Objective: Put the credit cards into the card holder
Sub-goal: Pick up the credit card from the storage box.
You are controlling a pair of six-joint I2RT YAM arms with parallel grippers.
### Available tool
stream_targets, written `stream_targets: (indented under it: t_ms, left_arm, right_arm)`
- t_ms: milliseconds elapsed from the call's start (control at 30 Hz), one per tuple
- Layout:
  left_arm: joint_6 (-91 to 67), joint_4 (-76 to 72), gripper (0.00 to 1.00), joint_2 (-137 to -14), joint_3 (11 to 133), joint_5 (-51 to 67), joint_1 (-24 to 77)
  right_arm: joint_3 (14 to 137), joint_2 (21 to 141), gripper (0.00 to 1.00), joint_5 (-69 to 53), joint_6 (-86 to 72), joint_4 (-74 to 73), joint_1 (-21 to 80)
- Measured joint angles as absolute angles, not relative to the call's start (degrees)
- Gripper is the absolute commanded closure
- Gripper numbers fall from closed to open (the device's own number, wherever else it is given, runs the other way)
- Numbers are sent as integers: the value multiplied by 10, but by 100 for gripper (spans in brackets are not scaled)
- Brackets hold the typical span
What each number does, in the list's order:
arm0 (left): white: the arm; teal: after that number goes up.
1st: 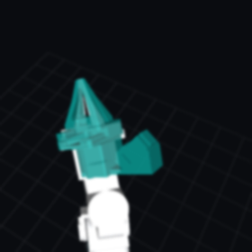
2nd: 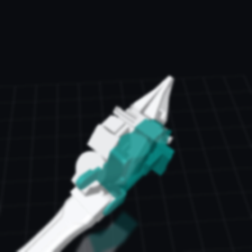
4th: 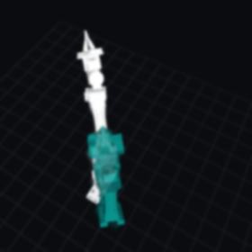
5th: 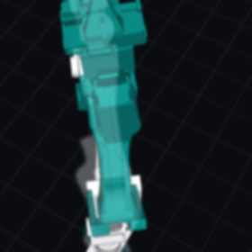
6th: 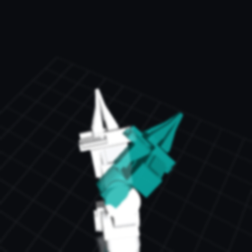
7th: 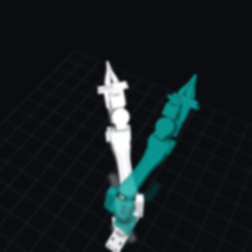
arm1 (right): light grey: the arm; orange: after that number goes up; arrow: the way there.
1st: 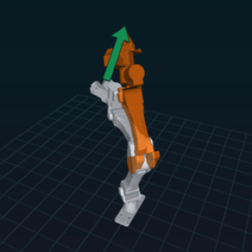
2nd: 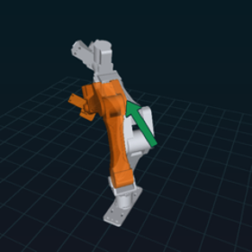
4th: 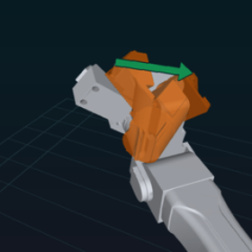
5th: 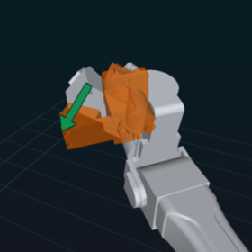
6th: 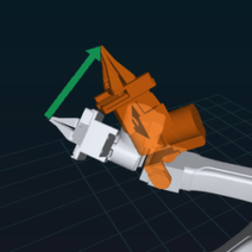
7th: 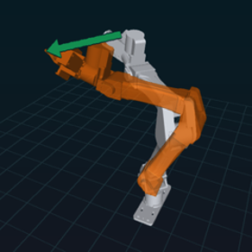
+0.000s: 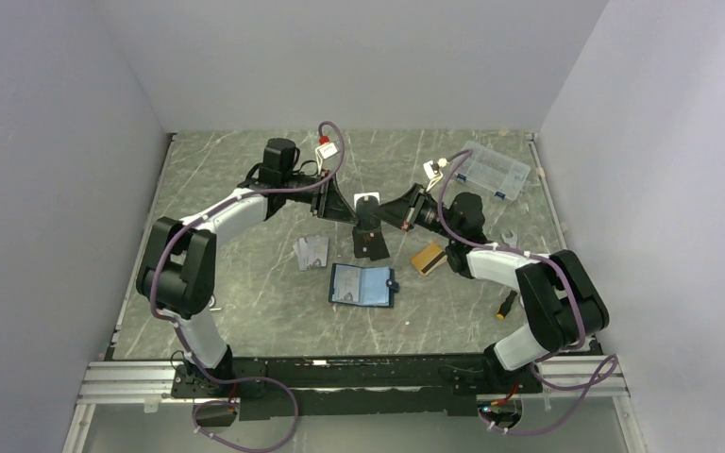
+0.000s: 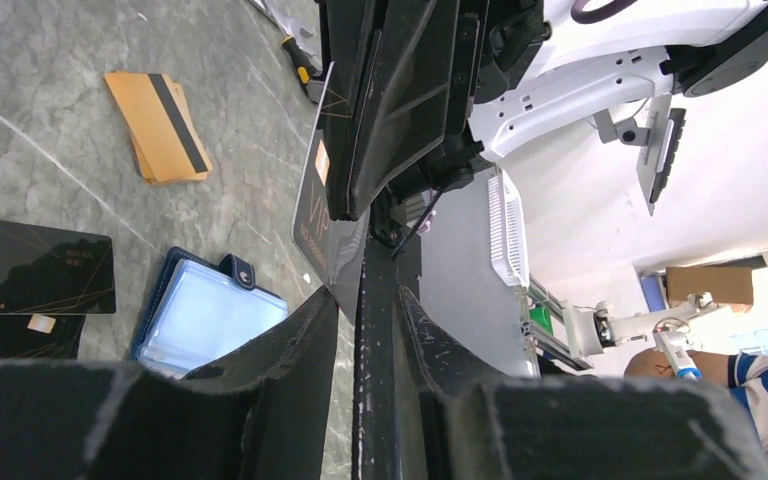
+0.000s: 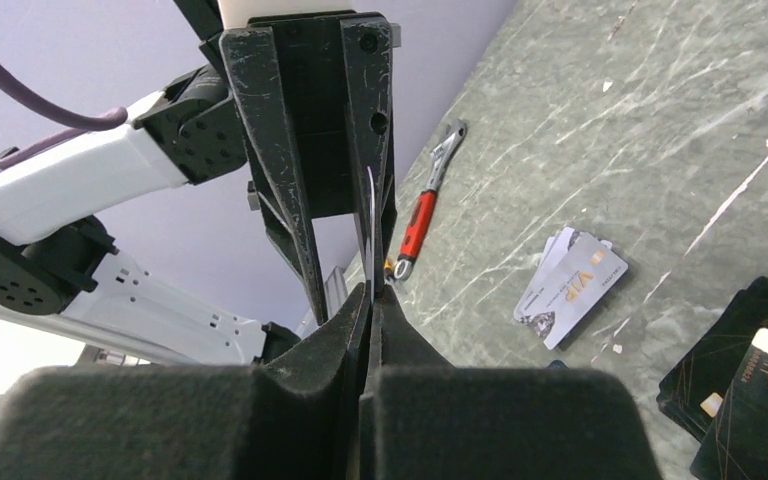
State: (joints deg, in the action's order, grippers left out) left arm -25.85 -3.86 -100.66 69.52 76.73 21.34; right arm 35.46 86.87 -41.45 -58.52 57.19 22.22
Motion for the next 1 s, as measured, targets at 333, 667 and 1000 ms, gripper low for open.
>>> stream_targets:
  t_ms: [333, 667, 1000]
  left_arm:
    - [-354, -148, 82, -1007, 673, 794, 217]
    - [-371, -172, 100, -1001, 670, 809, 217]
    - [-356, -152, 100, -999, 670, 817, 216]
  right_arm:
    - [355, 865, 95, -402, -590, 587, 257]
    - [357, 825, 80, -386, -564, 535, 266]
    - [389, 825, 86, -386, -553, 501, 260]
